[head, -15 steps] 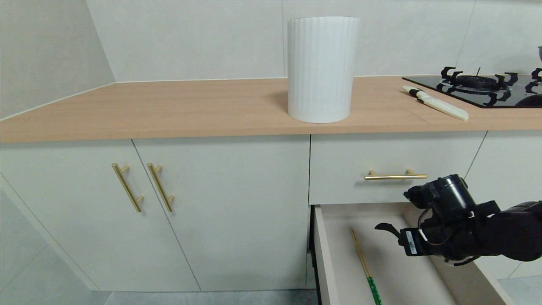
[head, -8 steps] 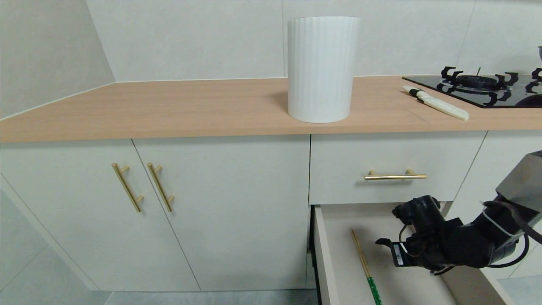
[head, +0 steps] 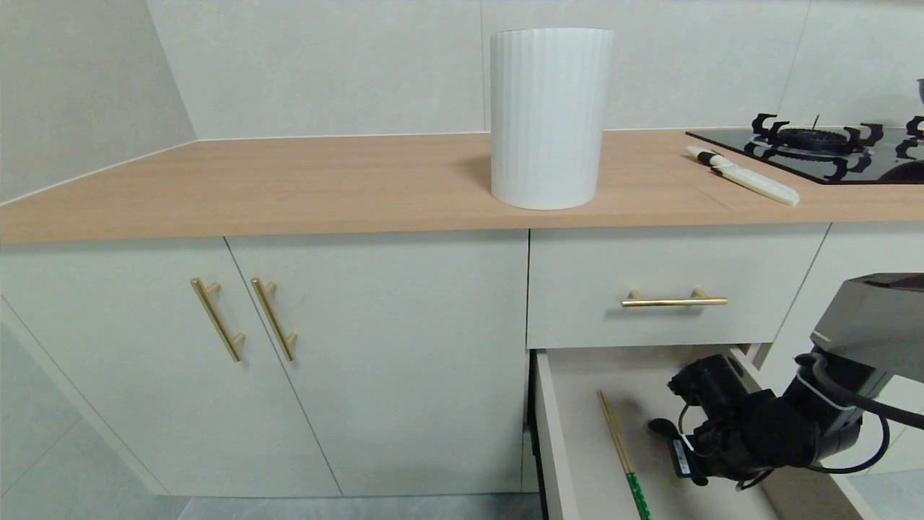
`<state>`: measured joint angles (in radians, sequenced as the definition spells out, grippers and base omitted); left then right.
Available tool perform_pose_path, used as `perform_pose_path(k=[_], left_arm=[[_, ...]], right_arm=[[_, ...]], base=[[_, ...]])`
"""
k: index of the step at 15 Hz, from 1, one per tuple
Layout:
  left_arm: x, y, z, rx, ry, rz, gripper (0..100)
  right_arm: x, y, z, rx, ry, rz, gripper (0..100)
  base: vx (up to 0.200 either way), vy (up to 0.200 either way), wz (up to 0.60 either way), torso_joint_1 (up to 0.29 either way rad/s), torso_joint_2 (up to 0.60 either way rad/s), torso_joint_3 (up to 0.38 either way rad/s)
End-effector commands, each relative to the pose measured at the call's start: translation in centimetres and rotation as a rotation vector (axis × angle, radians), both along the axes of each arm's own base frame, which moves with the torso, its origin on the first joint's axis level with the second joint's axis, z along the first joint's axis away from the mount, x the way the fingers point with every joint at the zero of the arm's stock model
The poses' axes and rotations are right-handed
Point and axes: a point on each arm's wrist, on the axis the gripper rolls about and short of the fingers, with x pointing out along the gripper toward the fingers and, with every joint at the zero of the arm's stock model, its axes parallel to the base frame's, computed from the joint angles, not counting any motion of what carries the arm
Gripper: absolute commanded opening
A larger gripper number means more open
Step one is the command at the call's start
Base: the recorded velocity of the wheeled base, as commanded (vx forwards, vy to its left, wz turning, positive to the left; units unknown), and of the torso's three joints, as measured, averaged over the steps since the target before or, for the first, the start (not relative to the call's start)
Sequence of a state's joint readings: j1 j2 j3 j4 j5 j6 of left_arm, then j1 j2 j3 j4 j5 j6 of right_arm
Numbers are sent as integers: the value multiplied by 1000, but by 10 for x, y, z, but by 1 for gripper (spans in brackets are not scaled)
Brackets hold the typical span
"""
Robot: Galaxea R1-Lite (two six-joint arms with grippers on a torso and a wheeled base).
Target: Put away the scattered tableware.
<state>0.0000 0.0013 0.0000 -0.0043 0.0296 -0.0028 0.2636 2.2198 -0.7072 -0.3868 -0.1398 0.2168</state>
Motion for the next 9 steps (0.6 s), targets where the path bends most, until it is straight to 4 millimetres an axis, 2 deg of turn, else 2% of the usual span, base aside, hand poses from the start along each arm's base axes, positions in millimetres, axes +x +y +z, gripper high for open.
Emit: perform_pose_path(k=[1, 5, 9], left_arm=[[0, 0, 0, 0, 0, 1, 100], [0, 0, 0, 0, 0, 1, 100], [0, 0, 0, 0, 0, 1, 100]], right_arm=[[-2, 0, -9, -9, 31, 4, 0], [-3, 0, -24, 19, 17, 15, 0], [-5, -1, -29, 29, -6, 19, 0]], base=[[0, 0, 0, 0, 0, 0], [0, 0, 0, 0, 0, 0], [0, 0, 0, 0, 0, 0]])
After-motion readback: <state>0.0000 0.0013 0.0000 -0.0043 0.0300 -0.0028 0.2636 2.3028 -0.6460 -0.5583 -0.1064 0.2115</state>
